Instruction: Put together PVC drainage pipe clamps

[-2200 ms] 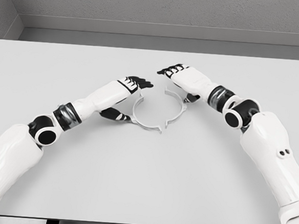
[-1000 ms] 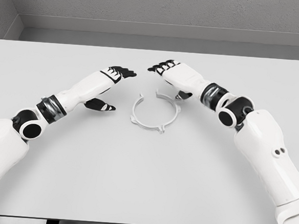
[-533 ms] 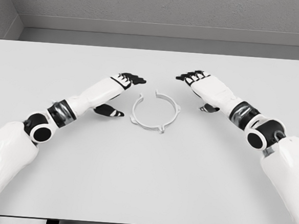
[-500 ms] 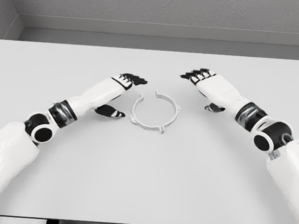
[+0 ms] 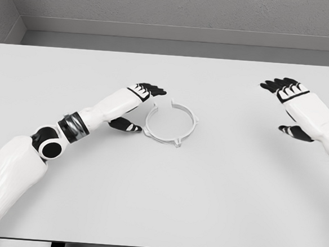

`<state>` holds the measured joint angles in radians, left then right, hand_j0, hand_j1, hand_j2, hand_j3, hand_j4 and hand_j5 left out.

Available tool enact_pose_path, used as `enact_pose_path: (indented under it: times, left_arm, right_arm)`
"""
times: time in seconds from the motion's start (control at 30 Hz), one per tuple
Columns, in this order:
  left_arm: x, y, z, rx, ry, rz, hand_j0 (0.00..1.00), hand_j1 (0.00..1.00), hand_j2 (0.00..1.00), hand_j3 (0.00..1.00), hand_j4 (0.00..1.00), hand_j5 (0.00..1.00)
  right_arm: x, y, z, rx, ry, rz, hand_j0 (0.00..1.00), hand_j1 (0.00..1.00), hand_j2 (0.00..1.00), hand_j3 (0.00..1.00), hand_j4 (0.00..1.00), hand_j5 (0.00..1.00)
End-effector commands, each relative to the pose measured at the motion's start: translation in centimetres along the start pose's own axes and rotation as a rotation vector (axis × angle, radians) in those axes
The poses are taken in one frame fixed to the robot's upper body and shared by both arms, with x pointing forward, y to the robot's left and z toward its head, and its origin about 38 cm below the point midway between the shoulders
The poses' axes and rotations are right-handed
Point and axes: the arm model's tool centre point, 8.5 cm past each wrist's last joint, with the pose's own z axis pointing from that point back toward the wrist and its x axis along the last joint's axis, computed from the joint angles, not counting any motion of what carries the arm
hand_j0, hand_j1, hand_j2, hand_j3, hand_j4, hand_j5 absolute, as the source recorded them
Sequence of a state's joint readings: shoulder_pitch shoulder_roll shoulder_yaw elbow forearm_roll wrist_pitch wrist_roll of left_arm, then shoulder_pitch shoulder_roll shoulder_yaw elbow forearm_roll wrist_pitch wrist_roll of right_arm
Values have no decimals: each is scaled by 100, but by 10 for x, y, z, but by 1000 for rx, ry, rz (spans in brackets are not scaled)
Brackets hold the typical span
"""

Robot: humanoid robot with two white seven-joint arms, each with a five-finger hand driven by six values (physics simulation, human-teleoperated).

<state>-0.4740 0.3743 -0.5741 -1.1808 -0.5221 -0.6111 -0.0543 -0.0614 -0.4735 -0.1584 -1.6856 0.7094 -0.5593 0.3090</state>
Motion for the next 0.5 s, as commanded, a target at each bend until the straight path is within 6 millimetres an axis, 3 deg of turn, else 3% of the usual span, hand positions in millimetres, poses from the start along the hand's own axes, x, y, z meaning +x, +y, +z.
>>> enact_pose_path:
  times: [0.0, 0.47]
  left_arm:
    - [0, 1, 0, 6, -2, 5, 100, 100, 100, 100, 100, 100]
    - [7, -6, -8, -6, -19, 6, 100, 100, 100, 100, 100, 100]
  right_arm:
    - [-4, -9, 4, -28, 6, 5, 100, 100, 100, 100, 100, 100]
    - [-3, -7, 2, -22, 2, 2, 100, 100, 100, 100, 100, 100]
